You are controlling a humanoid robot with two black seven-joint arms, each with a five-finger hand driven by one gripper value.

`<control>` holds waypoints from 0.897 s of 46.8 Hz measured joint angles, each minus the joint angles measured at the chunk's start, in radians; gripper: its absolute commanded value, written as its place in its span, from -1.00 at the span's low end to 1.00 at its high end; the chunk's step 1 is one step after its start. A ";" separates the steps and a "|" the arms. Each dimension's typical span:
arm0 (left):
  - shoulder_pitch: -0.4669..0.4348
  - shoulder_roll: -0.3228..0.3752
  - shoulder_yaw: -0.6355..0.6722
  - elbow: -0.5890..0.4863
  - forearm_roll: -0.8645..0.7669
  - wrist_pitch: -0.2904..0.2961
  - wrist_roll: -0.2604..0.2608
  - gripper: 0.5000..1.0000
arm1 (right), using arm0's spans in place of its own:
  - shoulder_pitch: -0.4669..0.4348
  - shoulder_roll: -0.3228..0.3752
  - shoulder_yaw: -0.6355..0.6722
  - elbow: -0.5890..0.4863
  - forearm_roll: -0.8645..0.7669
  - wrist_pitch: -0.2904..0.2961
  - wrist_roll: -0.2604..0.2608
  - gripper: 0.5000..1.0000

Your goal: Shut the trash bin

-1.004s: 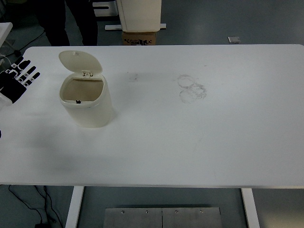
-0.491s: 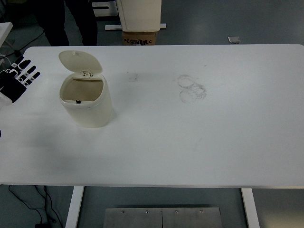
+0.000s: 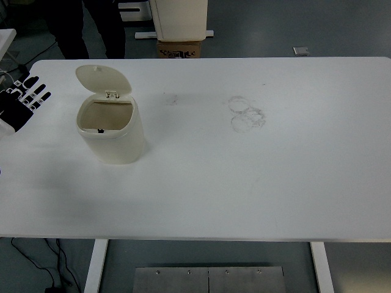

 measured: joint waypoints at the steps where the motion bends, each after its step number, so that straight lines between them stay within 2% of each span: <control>1: -0.001 0.000 0.000 0.000 0.000 0.000 0.000 1.00 | 0.000 0.000 0.000 0.000 0.000 0.000 0.000 0.97; 42: -0.025 0.000 0.013 -0.005 0.002 0.000 0.000 1.00 | 0.000 0.000 0.000 0.000 0.000 0.000 0.000 0.97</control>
